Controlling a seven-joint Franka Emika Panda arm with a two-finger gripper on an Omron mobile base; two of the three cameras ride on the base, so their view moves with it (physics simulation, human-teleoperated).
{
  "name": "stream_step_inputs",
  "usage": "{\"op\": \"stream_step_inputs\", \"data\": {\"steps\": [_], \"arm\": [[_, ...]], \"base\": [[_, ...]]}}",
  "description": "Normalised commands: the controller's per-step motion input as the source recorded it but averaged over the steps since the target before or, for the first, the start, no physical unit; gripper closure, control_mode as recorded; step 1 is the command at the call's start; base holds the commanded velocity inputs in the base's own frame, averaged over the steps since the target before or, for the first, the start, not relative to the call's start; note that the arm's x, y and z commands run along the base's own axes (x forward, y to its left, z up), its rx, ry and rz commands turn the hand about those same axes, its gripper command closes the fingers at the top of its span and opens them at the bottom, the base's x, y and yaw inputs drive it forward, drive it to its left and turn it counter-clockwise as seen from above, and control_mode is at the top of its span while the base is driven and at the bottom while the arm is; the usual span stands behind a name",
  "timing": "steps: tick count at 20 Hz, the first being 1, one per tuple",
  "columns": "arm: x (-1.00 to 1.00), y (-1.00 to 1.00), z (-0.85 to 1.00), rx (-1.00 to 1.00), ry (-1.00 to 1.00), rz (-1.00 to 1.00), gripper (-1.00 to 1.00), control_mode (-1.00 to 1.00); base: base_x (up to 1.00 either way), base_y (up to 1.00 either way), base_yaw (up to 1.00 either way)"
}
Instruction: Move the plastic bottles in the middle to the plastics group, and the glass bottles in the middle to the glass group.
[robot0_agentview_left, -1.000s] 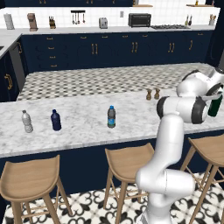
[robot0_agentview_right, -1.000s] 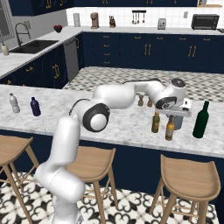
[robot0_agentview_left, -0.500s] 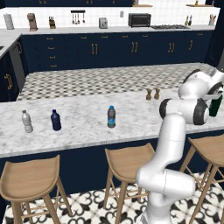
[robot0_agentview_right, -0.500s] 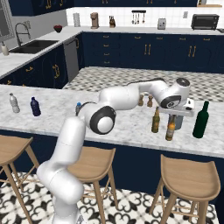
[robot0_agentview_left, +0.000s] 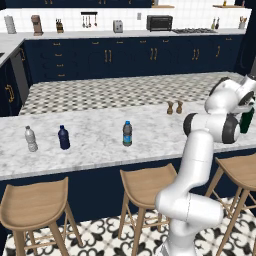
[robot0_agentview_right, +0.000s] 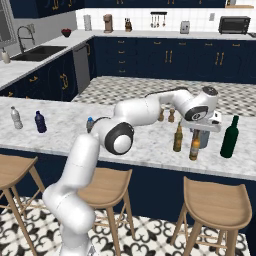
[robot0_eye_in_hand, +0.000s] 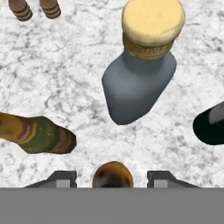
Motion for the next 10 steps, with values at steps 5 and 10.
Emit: {"op": "stream_step_inputs", "data": {"steps": [5, 10], "arm": [[-0.05, 0.02, 0.32, 0.00, 0.00, 0.00, -1.00, -1.00], [-0.15, 0.21, 0.48, -0.04, -0.03, 0.00, -1.00, -1.00]], "base": [[0.00, 0.00, 0.00], [0.00, 0.00, 0.00]]}}
